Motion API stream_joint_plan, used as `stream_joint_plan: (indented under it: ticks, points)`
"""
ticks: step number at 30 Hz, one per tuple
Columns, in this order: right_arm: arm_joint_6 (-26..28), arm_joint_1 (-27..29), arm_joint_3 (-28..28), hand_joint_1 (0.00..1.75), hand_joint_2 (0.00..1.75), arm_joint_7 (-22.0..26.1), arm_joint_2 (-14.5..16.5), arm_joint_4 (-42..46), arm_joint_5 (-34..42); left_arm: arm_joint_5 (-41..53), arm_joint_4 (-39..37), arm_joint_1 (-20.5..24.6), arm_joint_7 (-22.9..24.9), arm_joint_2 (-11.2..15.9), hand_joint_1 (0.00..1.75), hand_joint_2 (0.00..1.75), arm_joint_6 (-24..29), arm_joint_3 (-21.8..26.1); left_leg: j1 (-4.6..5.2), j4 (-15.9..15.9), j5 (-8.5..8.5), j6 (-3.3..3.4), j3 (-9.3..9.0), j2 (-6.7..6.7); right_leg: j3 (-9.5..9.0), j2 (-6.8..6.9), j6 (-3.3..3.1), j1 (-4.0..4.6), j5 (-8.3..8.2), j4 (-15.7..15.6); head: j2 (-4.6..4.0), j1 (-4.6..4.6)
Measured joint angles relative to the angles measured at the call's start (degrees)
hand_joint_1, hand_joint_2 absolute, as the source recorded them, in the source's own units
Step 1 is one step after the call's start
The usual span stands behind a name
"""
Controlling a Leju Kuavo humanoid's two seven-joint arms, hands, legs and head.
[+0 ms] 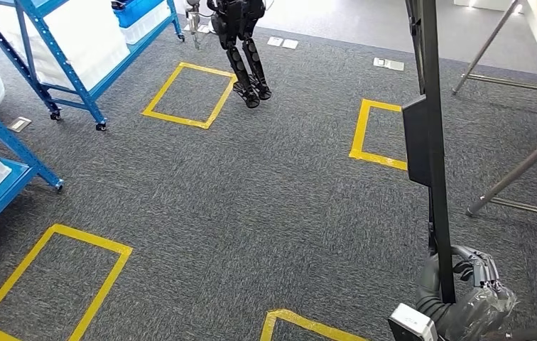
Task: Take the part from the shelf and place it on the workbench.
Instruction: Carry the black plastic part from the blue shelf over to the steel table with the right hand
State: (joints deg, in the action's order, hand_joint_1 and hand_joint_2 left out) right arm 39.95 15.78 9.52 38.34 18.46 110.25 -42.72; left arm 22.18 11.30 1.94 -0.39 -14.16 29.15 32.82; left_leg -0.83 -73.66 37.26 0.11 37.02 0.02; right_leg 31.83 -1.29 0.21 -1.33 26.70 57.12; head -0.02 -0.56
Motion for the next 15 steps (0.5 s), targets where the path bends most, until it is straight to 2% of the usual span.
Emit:
stream_joint_plan:
  ticks: [1,2,3,4,5,6,7,9,11,12,13,15]
  points:
    - [0.0,0.0,0.0,1.75,1.75,0.0,0.0,0.0,0.0,0.0,0.0,0.0,0.0,0.0,0.00,1.75,0.0,0.0,-0.11,-0.2,-0.66,-0.10,0.09,-0.09,0.03,-0.71,-0.02,0.02,-0.04,0.1,0.00,0.04]
    - [0.0,0.0,0.0,1.75,1.75,0.0,0.0,0.0,0.0,0.0,0.0,0.0,0.0,0.0,0.00,1.75,0.0,0.0,-0.27,1.7,-2.32,-0.16,-0.82,-0.25,0.03,-1.46,0.02,0.00,-0.05,0.2,0.00,0.05]
    - [0.0,0.0,0.0,1.75,1.75,0.0,0.0,0.0,0.0,0.0,0.0,0.0,0.0,0.0,0.00,1.75,0.0,0.0,-0.51,5.2,-4.51,-0.18,-2.42,-0.87,0.07,-2.20,0.06,-0.02,-0.05,0.4,0.00,0.09]
    - [0.0,0.0,0.0,1.75,1.75,0.0,0.0,0.0,0.0,0.0,0.0,0.0,0.0,0.0,0.00,1.75,0.0,0.0,-0.74,8.8,-6.18,-0.21,-4.11,-2.15,0.26,-2.88,0.21,0.13,0.00,0.8,0.00,0.15]
    - [0.0,0.0,0.0,1.75,1.75,0.0,0.0,0.0,0.0,0.0,0.0,0.0,0.0,0.0,0.00,1.75,0.0,-0.1,-0.88,11.7,-7.24,-0.16,-5.35,-3.22,0.55,-3.50,0.45,0.22,-0.01,1.1,0.00,0.15]
    - [0.0,0.0,0.0,1.75,1.75,0.0,0.0,0.0,0.0,0.0,0.0,0.0,0.0,0.0,0.00,1.75,0.0,-0.1,-0.87,13.5,-7.61,-0.04,-6.00,-4.04,0.95,-4.03,0.79,0.30,-0.09,1.3,0.00,0.14]
    - [0.0,0.0,0.0,1.75,1.75,0.0,0.0,0.0,0.0,0.0,0.0,0.0,0.0,0.0,0.00,1.75,0.0,-0.1,-0.66,14.0,-7.44,0.20,-6.13,-4.24,1.35,-4.57,1.21,0.29,-0.24,1.3,0.00,0.14]
    - [0.0,0.0,0.0,1.75,1.75,0.0,0.0,0.0,0.0,0.0,0.0,0.0,0.0,0.0,0.00,1.75,0.1,-0.1,-0.37,14.5,-7.88,1.14,-6.14,-2.81,2.11,-5.24,2.04,0.05,-0.63,1.4,0.00,0.14]
    - [0.0,0.1,0.1,1.75,1.75,0.1,0.0,0.1,0.0,0.0,0.0,0.0,0.0,-0.1,0.00,1.75,0.1,-0.1,-0.46,15.4,-8.54,2.14,-6.34,-1.30,3.58,-3.27,2.32,0.20,0.29,3.4,0.00,-0.11]
    - [0.0,0.1,0.1,1.75,1.75,0.4,0.0,0.1,0.1,0.0,0.0,0.0,0.0,-0.2,0.00,1.75,0.1,-0.1,-0.55,15.7,-8.77,2.46,-6.37,-0.48,4.90,-1.78,2.19,0.27,1.59,6.0,0.01,-0.40]
    - [0.0,0.1,0.1,1.75,1.75,0.6,0.0,0.0,0.0,0.0,0.0,0.0,0.0,-0.2,0.00,1.75,0.3,-0.1,-0.43,15.8,-8.81,2.59,-6.34,0.27,6.57,-0.55,2.03,0.31,3.15,9.3,0.01,-0.63]
    - [0.0,0.1,0.0,1.75,1.75,1.0,0.0,-0.2,-0.1,-0.1,0.0,-0.1,0.0,-0.3,0.00,1.75,1.1,-0.1,-0.32,15.7,-8.82,2.65,-6.19,1.95,9.21,0.31,2.12,0.04,5.37,15.3,0.01,-0.89]
